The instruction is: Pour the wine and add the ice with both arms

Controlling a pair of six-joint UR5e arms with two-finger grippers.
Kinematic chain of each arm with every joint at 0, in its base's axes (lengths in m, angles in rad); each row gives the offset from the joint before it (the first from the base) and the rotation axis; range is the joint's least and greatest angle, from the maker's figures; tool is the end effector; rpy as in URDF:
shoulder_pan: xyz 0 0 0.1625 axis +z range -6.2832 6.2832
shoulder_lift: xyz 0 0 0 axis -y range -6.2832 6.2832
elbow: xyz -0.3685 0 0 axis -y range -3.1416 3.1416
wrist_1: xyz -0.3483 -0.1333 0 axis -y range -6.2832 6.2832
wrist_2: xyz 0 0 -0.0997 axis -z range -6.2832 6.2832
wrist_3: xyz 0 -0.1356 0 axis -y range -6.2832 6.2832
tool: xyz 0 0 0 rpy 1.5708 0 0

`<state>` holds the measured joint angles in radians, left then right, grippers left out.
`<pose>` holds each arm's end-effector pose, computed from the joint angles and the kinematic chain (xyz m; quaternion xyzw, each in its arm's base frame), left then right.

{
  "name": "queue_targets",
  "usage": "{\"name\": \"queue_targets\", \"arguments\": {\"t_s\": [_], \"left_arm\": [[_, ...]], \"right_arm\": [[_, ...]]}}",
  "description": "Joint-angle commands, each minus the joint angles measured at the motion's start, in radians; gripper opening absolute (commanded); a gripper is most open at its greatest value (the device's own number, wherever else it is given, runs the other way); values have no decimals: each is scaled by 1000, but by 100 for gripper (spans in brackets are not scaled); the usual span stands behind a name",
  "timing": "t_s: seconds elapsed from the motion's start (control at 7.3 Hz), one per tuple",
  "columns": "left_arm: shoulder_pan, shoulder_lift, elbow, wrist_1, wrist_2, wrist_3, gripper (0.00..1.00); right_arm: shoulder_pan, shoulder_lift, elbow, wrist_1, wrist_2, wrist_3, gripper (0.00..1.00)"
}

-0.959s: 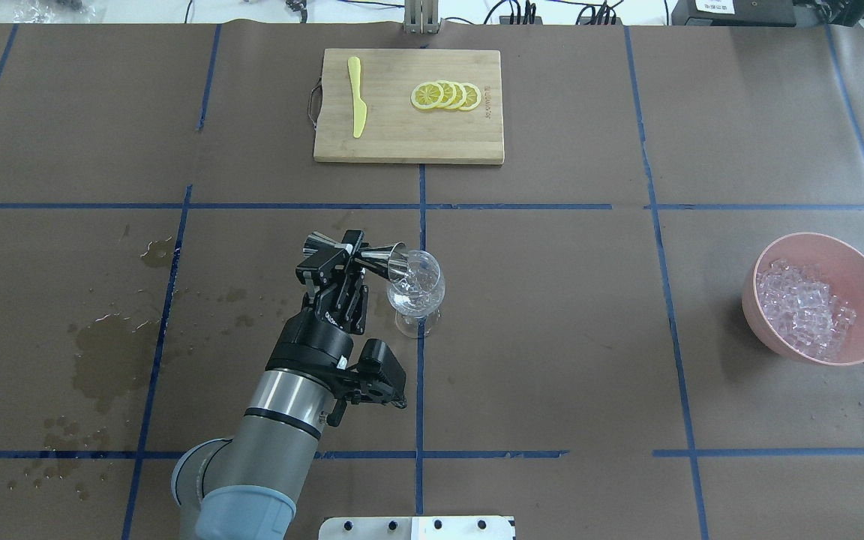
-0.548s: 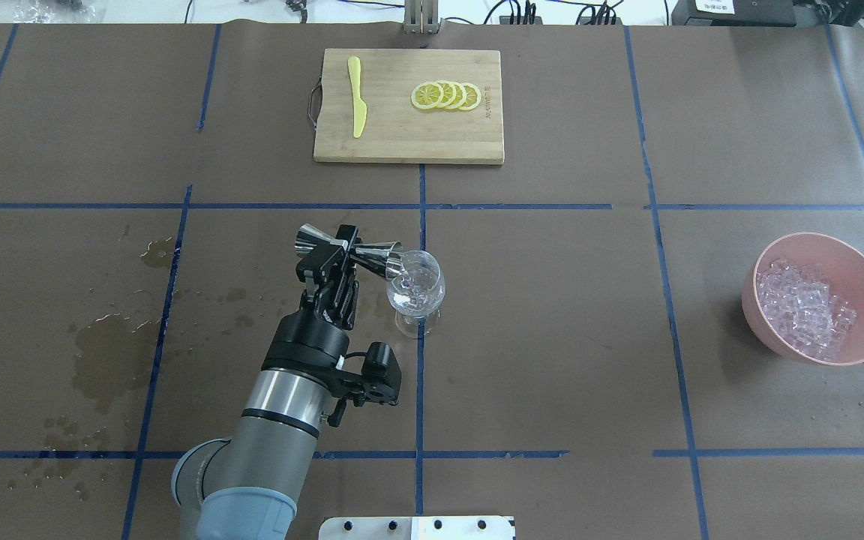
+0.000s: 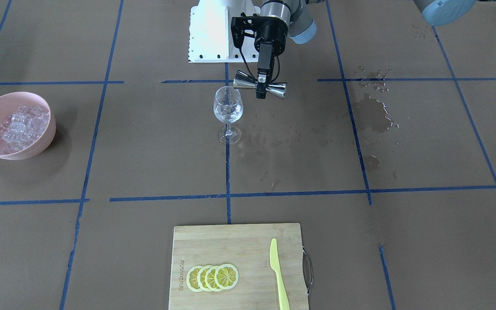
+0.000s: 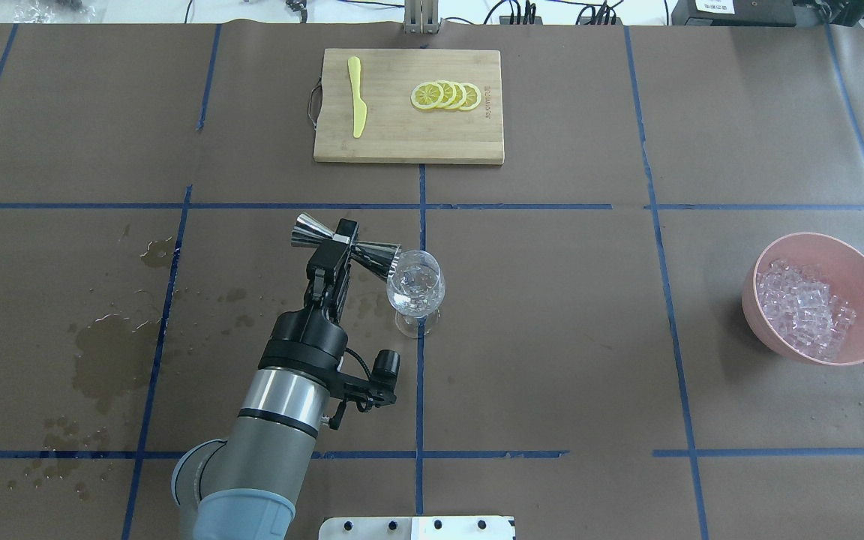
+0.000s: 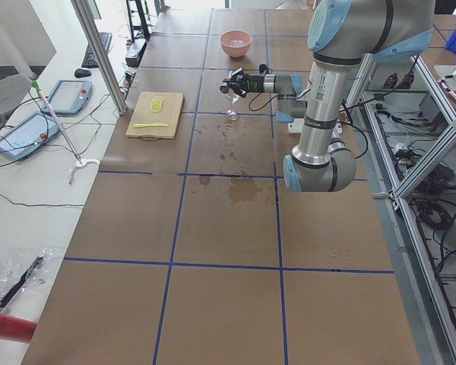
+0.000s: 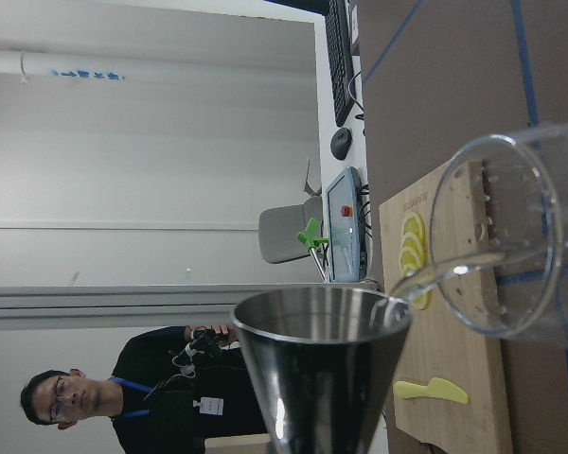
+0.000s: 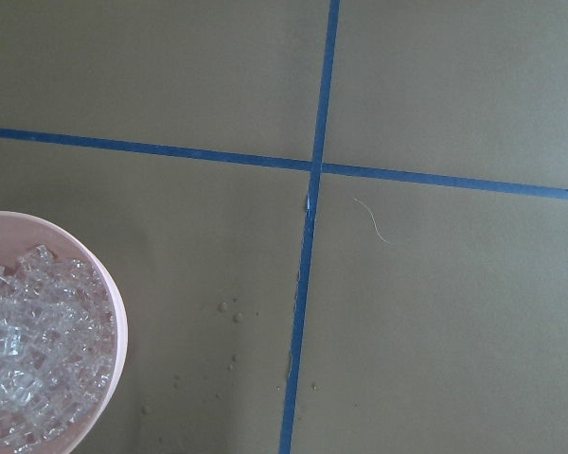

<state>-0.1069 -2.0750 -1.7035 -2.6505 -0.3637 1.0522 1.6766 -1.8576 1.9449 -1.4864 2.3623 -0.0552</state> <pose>0.4607 -0.3110 0.1724 0.6857 -0.2358 0.3800 0.5743 0.0744 -0.3514 0.5624 0.1097 -0.3765 -0.0098 0.9199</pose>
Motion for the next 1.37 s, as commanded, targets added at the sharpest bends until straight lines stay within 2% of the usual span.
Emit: {"name": "queue_targets", "arguments": {"t_s": [0.0,0.27,0.55,0.68,1.1,1.23], "left_arm": [[1,-13,-1,1,-1,81,0],[1,-25,-4,-60,-1,37,0],[-5,-19,-1,-254,-3,-21,0],[-10,-10,-1,-308,-10,-82,0],[-22,28,-4,-348,-102,-309,0],[-31,64,-4,-399,-136,-314,0]], "right_arm": [[0,0,-3,0,0,-2,100],[0,0,-1,0,0,-2,100],[0,-6,0,0,0,-5,100],[0,-6,0,0,0,-5,100],[0,-6,2,0,0,-6,100],[0,-6,2,0,0,-9,100]]}}
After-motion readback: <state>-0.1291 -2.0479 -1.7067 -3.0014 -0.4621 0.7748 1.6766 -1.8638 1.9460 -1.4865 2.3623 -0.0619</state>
